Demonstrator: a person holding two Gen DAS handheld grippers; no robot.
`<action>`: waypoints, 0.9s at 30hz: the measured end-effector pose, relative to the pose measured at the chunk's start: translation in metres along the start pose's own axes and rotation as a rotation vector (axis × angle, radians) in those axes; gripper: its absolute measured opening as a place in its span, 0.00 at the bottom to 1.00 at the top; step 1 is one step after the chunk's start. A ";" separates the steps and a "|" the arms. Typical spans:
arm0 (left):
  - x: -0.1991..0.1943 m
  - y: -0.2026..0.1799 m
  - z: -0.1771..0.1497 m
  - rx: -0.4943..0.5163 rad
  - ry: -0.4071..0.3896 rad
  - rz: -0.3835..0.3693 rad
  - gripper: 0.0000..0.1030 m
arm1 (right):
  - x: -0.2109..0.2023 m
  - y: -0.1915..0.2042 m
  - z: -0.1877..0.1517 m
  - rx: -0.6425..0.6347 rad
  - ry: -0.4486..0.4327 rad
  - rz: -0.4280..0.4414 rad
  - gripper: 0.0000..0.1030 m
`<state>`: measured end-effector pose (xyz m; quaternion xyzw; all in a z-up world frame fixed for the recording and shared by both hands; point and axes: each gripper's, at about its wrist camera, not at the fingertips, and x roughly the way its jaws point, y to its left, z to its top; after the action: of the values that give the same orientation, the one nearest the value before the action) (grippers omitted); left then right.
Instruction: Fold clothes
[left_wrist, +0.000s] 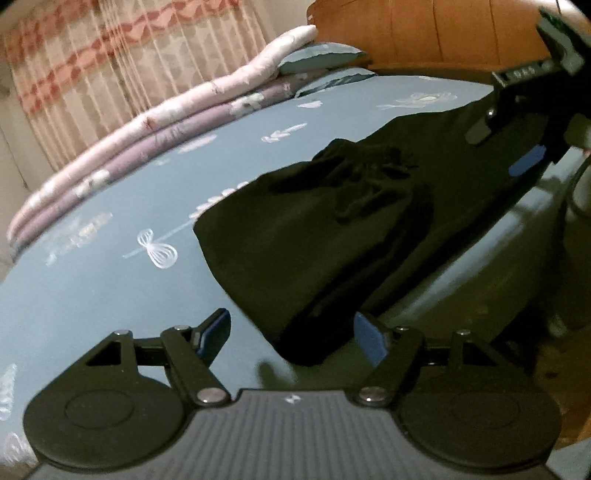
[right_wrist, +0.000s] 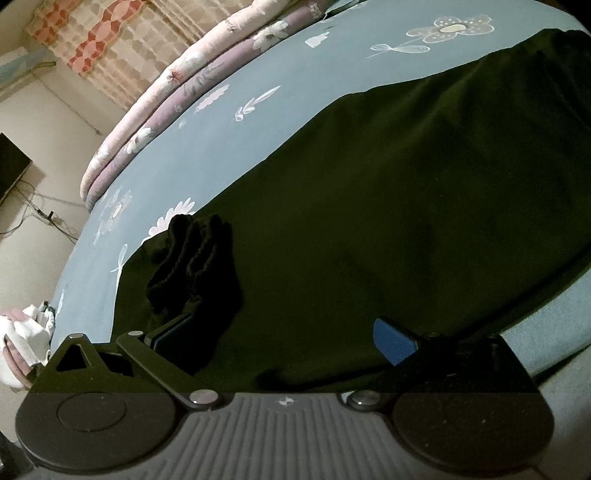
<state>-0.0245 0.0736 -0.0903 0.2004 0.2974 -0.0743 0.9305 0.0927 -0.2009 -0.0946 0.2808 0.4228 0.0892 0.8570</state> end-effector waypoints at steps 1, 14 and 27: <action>0.000 -0.001 0.001 0.008 -0.006 0.005 0.72 | 0.000 0.000 0.000 -0.002 0.000 -0.001 1.00; 0.015 0.000 -0.015 0.173 0.012 0.193 0.75 | 0.002 0.002 -0.001 -0.020 0.004 -0.006 1.00; -0.026 0.029 0.010 0.031 -0.091 -0.141 0.76 | 0.005 0.018 0.005 -0.202 -0.045 0.008 1.00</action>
<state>-0.0333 0.0968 -0.0582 0.1899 0.2670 -0.1531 0.9323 0.1008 -0.1858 -0.0853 0.1963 0.3913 0.1284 0.8899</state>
